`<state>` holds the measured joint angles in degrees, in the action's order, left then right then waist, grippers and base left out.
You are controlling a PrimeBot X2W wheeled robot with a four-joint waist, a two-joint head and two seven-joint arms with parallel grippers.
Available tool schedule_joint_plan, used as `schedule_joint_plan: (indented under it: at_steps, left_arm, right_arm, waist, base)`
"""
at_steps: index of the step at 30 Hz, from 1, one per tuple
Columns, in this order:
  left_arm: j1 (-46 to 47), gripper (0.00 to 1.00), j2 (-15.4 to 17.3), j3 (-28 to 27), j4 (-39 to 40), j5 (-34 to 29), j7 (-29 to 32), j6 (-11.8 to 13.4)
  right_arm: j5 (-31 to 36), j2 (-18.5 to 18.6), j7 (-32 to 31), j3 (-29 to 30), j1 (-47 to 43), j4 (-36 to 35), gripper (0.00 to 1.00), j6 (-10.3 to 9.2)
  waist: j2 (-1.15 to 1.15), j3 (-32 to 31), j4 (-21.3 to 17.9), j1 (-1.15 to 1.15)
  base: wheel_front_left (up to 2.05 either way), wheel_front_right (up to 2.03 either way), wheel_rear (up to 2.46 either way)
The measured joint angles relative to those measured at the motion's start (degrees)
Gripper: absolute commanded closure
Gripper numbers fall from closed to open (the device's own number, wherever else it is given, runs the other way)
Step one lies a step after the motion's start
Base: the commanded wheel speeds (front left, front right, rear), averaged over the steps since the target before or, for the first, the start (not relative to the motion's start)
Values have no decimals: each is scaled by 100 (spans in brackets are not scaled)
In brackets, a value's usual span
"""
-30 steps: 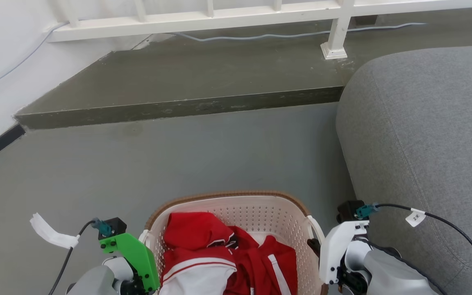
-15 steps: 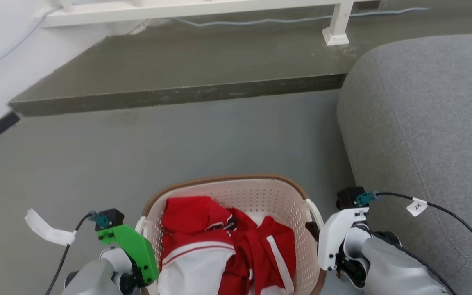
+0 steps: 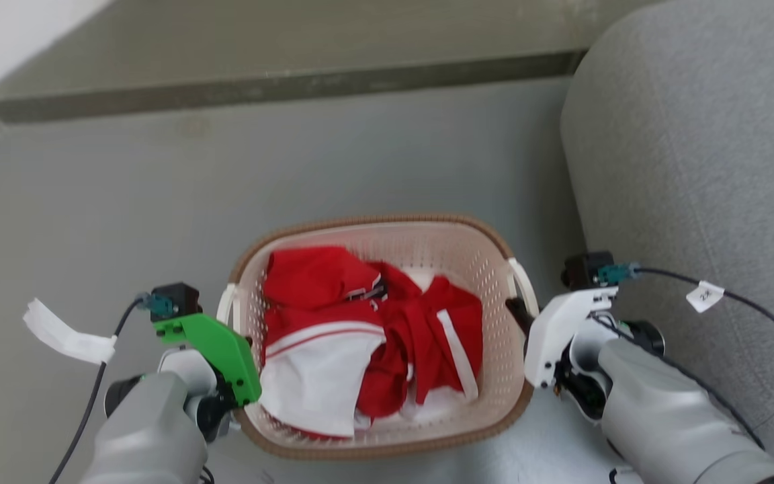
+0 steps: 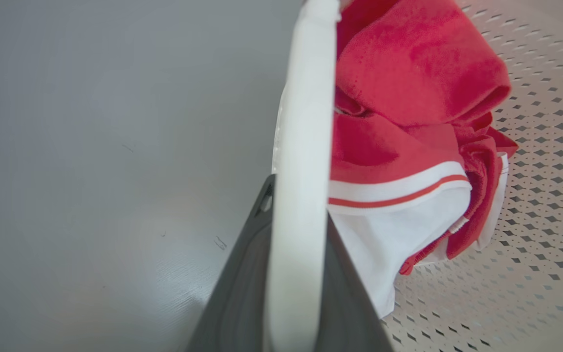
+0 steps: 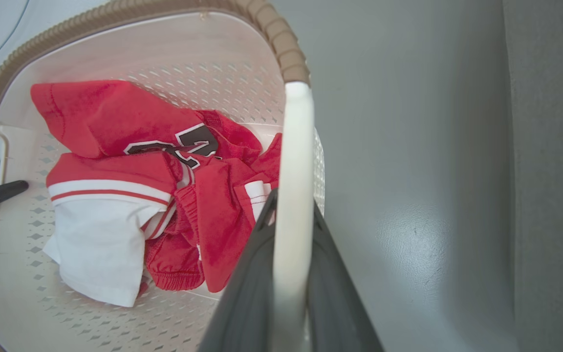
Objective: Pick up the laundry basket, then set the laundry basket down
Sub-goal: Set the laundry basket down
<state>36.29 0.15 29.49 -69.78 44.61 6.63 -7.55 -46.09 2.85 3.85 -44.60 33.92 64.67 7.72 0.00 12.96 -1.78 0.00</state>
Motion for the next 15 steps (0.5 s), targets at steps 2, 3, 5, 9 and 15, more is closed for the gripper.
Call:
schedule_joint_plan:
  at_steps: [2, 3, 5, 9, 15]
  left_arm:
    - [71, 100, 0, 0, 12, -2, -84, 3]
    - [103, 100, 0, 0, 18, -2, -122, 4]
    - [174, 100, -1, 0, 26, -10, -174, 11]
    - [367, 100, -2, -2, 59, -15, -338, 75]
    - [630, 100, 0, -13, 104, -49, -508, 134]
  right_arm:
    - [23, 9, 48, 9, 90, 3, 100, 1]
    - [27, 15, 74, 9, 131, 3, 100, 1]
    - [32, 30, 116, 8, 221, 8, 100, 1]
    - [88, 48, 201, 5, 473, 12, 100, 2]
    - [125, 71, 319, 12, 795, 23, 100, 2]
  waist:
    - [0, 148, 2, 0]
    - [0, 222, 4, 0]
    - [0, 376, 9, 0]
    - [0, 770, 22, 0]
    - [0, 1255, 32, 0]
  base:
    - [0, 0, 0]
    - [0, 0, 0]
    - [0, 0, 0]
    - [0, 0, 0]
    - [0, 0, 0]
